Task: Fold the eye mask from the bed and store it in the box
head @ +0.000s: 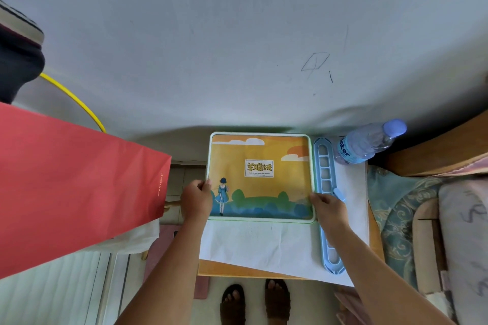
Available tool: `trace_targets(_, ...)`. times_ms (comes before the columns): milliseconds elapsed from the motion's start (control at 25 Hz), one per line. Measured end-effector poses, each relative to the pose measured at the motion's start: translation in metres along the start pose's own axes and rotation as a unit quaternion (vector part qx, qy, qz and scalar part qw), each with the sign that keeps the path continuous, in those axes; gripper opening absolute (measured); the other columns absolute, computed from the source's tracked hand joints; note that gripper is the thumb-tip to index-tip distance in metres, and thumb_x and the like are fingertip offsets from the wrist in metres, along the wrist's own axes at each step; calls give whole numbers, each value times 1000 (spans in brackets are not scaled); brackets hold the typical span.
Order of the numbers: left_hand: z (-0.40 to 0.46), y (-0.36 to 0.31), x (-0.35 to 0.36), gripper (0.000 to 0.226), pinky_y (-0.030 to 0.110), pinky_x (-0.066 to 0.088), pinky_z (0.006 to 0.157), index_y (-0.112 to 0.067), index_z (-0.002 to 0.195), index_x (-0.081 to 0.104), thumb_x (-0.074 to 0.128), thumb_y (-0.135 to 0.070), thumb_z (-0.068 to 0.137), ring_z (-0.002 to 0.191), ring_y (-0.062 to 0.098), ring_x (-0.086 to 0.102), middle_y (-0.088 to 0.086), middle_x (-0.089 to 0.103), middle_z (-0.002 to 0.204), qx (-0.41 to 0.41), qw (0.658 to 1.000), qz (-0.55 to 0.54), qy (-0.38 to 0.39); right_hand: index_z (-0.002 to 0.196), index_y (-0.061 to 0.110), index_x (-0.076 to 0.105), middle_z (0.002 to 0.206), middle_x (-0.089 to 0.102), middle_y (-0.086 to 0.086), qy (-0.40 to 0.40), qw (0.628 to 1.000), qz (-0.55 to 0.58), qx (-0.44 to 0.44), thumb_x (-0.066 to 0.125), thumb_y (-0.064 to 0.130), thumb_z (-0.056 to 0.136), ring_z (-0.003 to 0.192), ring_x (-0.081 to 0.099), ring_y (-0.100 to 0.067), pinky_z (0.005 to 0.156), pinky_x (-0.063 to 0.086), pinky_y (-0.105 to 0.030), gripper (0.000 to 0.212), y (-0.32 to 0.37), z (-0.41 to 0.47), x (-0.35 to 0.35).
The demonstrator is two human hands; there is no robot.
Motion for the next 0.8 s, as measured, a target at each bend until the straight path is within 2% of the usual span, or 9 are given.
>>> trace_targets(80, 1, -2, 2, 50, 26, 26, 48, -9, 57, 45, 35, -35, 98, 62, 24, 47, 6, 47, 55, -7, 1000, 6, -6, 92, 0, 63, 85, 61, -18, -19, 999, -38, -19, 31, 33, 98, 84, 56, -31, 73, 43, -36, 47, 6, 3, 2)
trace_targets(200, 9, 4, 8, 59, 29, 31, 54, -1, 68, 54, 22, -40, 100, 67, 29, 53, 14, 54, 65, -32, 998, -3, -50, 109, -1, 59, 109, 64, -28, -105, 991, -81, -34, 16, 37, 100, 101, 59, -40, 85, 47, -43, 58, 10, 11, 6)
trace_targets(360, 21, 14, 18, 59, 29, 33, 54, -1, 70, 57, 23, -39, 99, 70, 35, 59, 19, 62, 70, -33, 994, 37, -96, 104, -3, 61, 107, 64, -32, -165, 977, -133, -15, 15, 36, 100, 97, 61, -45, 82, 49, -48, 60, 8, 28, 18)
trace_targets(560, 22, 14, 23, 65, 32, 41, 59, 2, 74, 62, 19, -38, 100, 72, 37, 65, 22, 69, 75, -22, 989, 105, -100, 82, 7, 48, 100, 66, -32, -162, 964, -209, -30, 18, 23, 100, 89, 63, -44, 74, 50, -46, 38, 8, 37, 24)
trace_targets(720, 19, 6, 22, 63, 34, 47, 60, 2, 83, 65, 17, -36, 100, 74, 37, 67, 21, 71, 80, -10, 984, 147, -97, 91, 3, 55, 102, 65, -32, -158, 961, -224, -25, 15, 28, 100, 92, 63, -44, 78, 50, -48, 48, 7, 37, 26)
trace_targets(800, 14, 1, 19, 64, 36, 50, 62, 2, 87, 65, 16, -37, 100, 76, 37, 66, 21, 71, 83, -13, 985, 151, -80, 103, -2, 58, 108, 63, -32, -151, 964, -220, -10, 13, 31, 100, 98, 61, -44, 84, 49, -50, 55, 8, 33, 23)
Point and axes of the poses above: each hand's wrist, its own z-axis towards the middle knuckle, its own x-axis out of the palm, y = z × x, the point moved 5 cm from there along z, towards the middle knuckle
